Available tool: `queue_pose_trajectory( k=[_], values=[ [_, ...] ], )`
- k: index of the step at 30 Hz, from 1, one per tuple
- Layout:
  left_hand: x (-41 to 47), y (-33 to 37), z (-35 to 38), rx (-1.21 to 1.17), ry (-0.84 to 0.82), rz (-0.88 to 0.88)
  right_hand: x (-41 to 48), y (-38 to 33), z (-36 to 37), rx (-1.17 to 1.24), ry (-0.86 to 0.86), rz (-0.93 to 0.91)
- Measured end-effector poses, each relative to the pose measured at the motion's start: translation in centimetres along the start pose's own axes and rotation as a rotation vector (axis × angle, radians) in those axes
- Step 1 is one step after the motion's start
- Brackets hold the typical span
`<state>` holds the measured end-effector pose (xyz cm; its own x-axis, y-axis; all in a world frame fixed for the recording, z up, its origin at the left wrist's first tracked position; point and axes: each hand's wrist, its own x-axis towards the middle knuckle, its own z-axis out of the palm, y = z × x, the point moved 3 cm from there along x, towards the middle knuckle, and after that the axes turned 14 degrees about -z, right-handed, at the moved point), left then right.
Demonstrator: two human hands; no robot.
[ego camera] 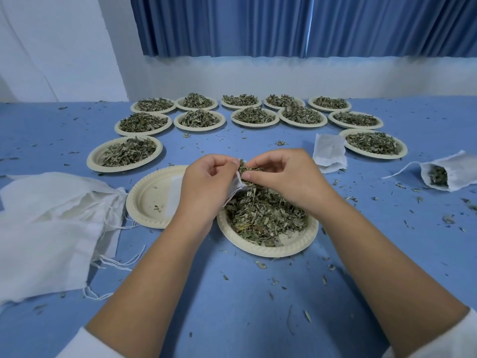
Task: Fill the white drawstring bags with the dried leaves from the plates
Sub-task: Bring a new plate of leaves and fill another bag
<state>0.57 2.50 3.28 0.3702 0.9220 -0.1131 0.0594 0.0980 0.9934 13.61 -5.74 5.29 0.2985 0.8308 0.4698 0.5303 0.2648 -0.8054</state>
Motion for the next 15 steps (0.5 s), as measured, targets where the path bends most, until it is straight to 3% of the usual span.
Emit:
queue_pose_trajectory(
  k=[7,15],
  values=[
    [-0.56,0.1,0.55,0.1,-0.105,0.024,-0.1,0.45,0.3,-0.179,-0.009,0.013],
    [-0.61,0.09,0.79,0.124,-0.165,0.021,-0.13,0.45,0.14,-0.103,0.064,0.076]
  ],
)
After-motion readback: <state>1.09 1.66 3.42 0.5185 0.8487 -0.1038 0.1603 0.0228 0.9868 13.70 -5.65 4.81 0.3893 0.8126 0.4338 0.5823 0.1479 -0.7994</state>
